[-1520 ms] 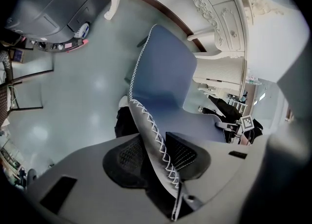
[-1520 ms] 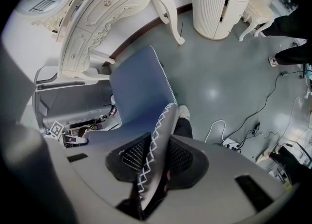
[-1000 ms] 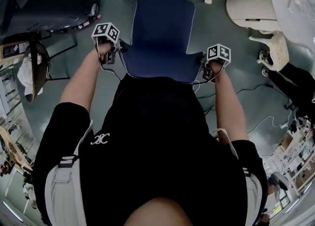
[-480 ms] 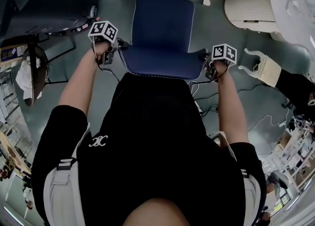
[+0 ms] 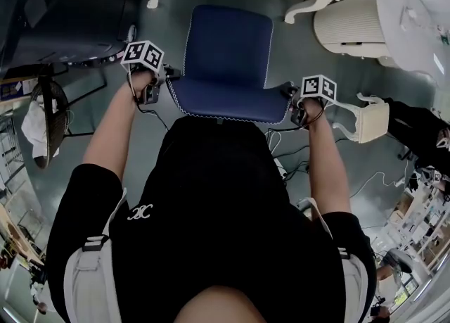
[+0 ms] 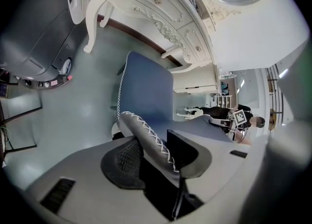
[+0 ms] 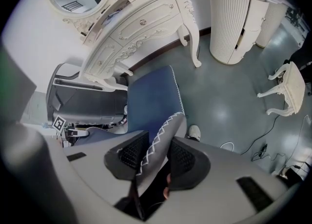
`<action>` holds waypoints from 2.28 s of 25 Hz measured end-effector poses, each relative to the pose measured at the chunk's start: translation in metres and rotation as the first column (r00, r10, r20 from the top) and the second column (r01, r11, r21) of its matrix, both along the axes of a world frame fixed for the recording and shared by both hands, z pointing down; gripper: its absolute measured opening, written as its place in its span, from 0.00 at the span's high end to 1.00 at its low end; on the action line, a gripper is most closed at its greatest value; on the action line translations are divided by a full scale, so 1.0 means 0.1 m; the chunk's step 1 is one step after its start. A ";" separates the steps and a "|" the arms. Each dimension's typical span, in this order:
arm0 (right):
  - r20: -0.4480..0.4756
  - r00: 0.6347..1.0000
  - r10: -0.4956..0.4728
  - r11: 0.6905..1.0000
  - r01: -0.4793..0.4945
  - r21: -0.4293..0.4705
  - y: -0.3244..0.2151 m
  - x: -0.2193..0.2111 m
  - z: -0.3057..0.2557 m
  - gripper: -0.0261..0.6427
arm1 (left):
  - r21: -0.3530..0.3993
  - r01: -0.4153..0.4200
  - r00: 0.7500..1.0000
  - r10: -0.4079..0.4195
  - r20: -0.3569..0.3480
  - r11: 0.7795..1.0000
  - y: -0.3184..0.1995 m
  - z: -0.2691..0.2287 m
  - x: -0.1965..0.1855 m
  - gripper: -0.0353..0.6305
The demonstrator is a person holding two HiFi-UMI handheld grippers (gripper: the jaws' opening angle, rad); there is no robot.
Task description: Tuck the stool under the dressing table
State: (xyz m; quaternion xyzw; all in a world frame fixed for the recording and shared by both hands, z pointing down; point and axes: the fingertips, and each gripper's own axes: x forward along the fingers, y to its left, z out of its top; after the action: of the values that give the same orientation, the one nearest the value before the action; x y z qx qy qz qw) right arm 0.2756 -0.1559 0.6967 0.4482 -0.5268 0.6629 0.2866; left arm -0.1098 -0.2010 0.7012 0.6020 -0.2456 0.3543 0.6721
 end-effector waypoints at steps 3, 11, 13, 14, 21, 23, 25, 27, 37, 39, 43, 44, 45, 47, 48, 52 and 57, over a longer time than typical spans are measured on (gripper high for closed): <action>0.003 1.000 0.009 1.000 -0.010 0.009 -0.12 -0.03 -0.06 0.79 | 0.014 0.008 1.000 -0.008 -0.005 1.000 -0.14 -0.07 -0.02 0.73; 0.008 1.000 0.029 0.998 -0.029 0.058 -0.53 0.00 -0.21 0.79 | 0.049 0.027 1.000 -0.027 0.006 0.998 -0.53 -0.25 0.00 0.73; 0.006 1.000 0.030 0.996 -0.030 0.081 -0.69 0.07 -0.24 0.79 | 0.052 0.032 0.999 -0.032 0.006 0.998 -0.61 -0.25 0.05 0.73; 0.003 1.000 0.025 0.996 -0.025 0.091 -0.78 0.10 -0.25 0.79 | 0.054 0.039 0.999 -0.039 0.001 0.998 -0.66 -0.25 0.08 0.73; 0.032 0.999 0.013 0.995 -0.016 0.097 -1.44 0.35 -0.22 0.78 | 0.073 0.110 0.994 -0.110 -0.006 0.991 -1.23 -0.30 0.32 0.73; 0.038 0.999 0.008 0.996 -0.012 0.084 -1.64 0.41 -0.19 0.78 | 0.062 0.120 0.993 -0.120 0.002 0.991 -1.41 -0.29 0.38 0.73; 0.043 0.999 0.003 0.997 -0.006 0.073 -1.84 0.46 -0.17 0.78 | 0.054 0.132 0.991 -0.132 0.007 0.990 -1.59 -0.29 0.43 0.73; 0.051 0.999 -0.001 0.998 -0.002 0.062 -2.04 0.49 -0.14 0.78 | 0.051 0.143 0.990 -0.143 0.009 0.988 -1.78 -0.29 0.46 0.73; 0.051 0.999 -0.017 0.998 0.014 0.057 -2.93 0.62 -0.05 0.78 | 0.073 0.176 0.984 -0.177 0.007 0.982 -2.64 -0.24 0.59 0.73; 0.049 0.999 -0.020 0.998 0.017 0.064 -3.10 0.63 -0.05 0.78 | 0.083 0.189 0.982 -0.189 0.001 0.979 -2.80 -0.23 0.60 0.73; 0.053 0.998 -0.014 0.996 0.010 0.084 -3.38 0.63 -0.01 0.78 | 0.112 0.198 0.980 -0.199 -0.004 0.974 -3.12 -0.20 0.60 0.73; 0.055 0.998 -0.011 0.996 0.006 0.088 -3.45 0.64 0.00 0.78 | 0.119 0.203 0.979 -0.203 -0.006 0.972 -3.20 -0.19 0.61 0.73; 0.056 0.998 -0.007 0.996 0.002 0.093 -3.53 0.65 0.01 0.78 | 0.126 0.207 0.978 -0.208 -0.007 0.970 -3.27 -0.18 0.62 0.73; 0.058 0.998 -0.004 0.995 -0.002 0.105 -3.67 0.67 0.03 0.78 | 0.135 0.211 0.977 -0.212 -0.008 0.968 -3.41 -0.15 0.64 0.73; 0.057 0.998 -0.005 0.994 -0.002 0.110 -3.72 0.67 0.04 0.78 | 0.137 0.211 0.977 -0.212 -0.009 0.968 -3.45 -0.14 0.64 0.73; 0.049 0.999 -0.017 0.993 0.011 0.116 -3.85 0.70 0.14 0.78 | 0.138 0.221 0.975 -0.222 -0.005 0.966 -3.52 -0.02 0.67 0.73; 0.049 0.998 -0.041 0.992 0.035 0.119 -3.94 0.69 0.25 0.78 | 0.134 0.250 0.968 -0.251 -0.003 0.959 -3.52 0.13 0.66 0.73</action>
State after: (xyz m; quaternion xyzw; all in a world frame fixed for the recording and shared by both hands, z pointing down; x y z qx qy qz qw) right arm 0.3445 -0.5501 0.7216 0.4369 -0.5808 0.6364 0.2585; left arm -0.0441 -0.5525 0.7142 0.6072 -0.3475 0.2533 0.6681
